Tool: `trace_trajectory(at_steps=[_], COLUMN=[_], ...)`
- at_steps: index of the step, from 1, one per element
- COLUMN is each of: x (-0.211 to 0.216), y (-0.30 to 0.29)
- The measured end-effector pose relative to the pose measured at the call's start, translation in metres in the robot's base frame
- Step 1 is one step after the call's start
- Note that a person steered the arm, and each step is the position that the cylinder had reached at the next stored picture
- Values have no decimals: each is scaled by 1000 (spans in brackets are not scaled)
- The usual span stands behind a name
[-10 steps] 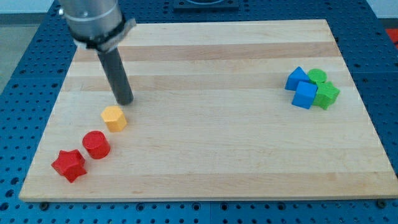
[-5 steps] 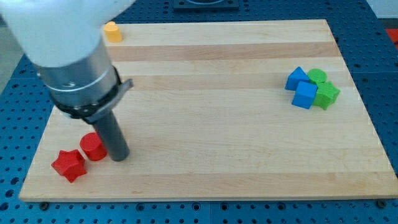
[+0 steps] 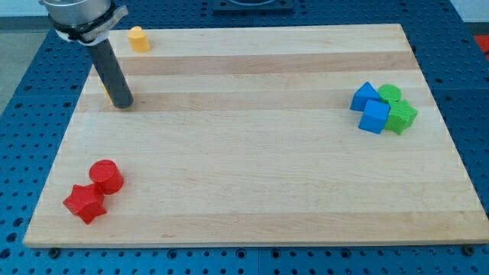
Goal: Push the yellow hexagon below the yellow heart
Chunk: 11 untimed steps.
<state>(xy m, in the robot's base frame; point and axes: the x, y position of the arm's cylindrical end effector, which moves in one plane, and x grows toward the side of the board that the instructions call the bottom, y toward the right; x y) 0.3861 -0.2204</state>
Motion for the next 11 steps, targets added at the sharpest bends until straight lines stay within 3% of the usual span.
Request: trace_trajectory(at_steps=[1,4,6,8,10,11], x=[27,-41,-28,-61,-13,-14], y=[-7,-28,-37,-37,-38,-20])
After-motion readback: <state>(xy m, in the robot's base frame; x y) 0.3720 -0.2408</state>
